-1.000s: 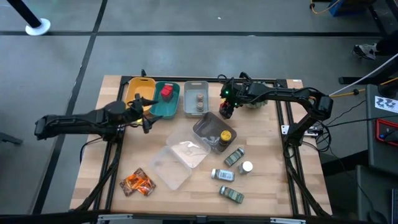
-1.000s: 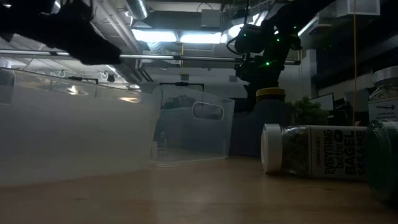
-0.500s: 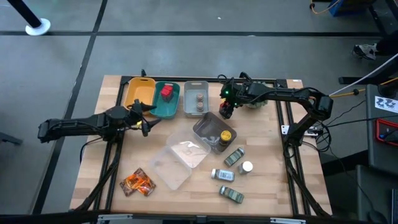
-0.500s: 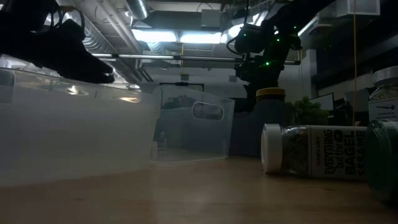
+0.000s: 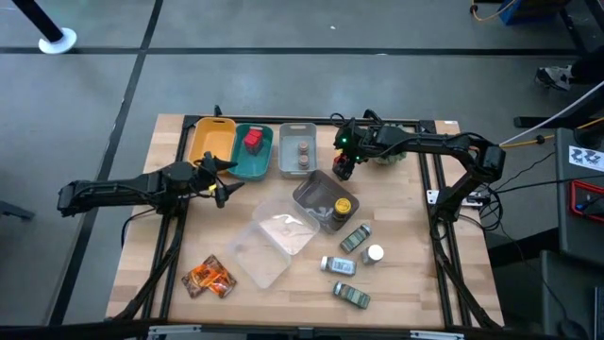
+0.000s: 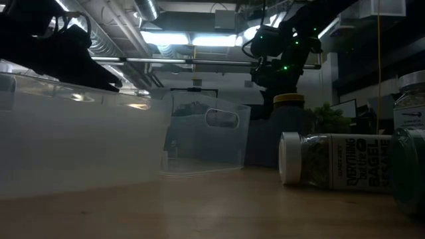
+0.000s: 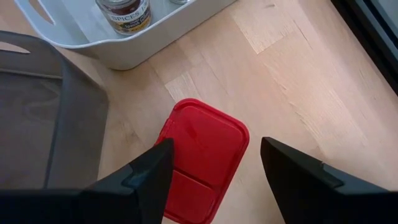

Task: Sort spices by type
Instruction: Put the red seasoning can into the green bin

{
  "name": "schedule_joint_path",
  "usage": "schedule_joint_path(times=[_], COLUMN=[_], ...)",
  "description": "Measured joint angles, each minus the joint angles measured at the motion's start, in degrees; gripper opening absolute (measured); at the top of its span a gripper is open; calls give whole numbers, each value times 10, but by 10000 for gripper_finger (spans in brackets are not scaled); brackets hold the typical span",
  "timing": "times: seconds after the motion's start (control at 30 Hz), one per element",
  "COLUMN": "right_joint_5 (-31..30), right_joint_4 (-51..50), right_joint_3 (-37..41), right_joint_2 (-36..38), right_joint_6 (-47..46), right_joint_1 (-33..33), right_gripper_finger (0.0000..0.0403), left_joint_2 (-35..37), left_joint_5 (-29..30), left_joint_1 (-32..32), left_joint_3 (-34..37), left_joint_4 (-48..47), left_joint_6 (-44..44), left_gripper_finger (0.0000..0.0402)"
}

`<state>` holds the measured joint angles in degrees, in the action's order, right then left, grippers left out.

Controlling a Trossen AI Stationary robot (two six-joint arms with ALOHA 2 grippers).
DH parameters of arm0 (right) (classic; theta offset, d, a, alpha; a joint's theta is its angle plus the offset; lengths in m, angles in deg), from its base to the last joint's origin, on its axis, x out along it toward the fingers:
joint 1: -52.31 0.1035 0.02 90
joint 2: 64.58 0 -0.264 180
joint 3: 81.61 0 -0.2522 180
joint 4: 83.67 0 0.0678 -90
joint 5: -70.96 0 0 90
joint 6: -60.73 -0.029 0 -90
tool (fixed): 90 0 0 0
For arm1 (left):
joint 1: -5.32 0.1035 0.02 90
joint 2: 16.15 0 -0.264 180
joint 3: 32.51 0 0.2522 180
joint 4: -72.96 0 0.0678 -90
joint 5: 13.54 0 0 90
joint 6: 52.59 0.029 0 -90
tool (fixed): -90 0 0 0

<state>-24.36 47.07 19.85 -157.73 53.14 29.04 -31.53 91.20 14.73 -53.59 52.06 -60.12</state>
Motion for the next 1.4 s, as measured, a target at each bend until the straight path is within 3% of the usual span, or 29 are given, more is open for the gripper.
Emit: schedule_joint_path(times=[1.4], right_joint_5=[15], right_joint_4=[-2], right_joint_3=[0], right_joint_2=[-1], right_joint_6=[-41], right_joint_1=[0], right_gripper_finger=[239], left_joint_2=[0], left_joint_5=[0], left_joint_1=[0], left_joint_3=[0], left_joint_4=[0], left_joint_6=[0], left_gripper_finger=[347])
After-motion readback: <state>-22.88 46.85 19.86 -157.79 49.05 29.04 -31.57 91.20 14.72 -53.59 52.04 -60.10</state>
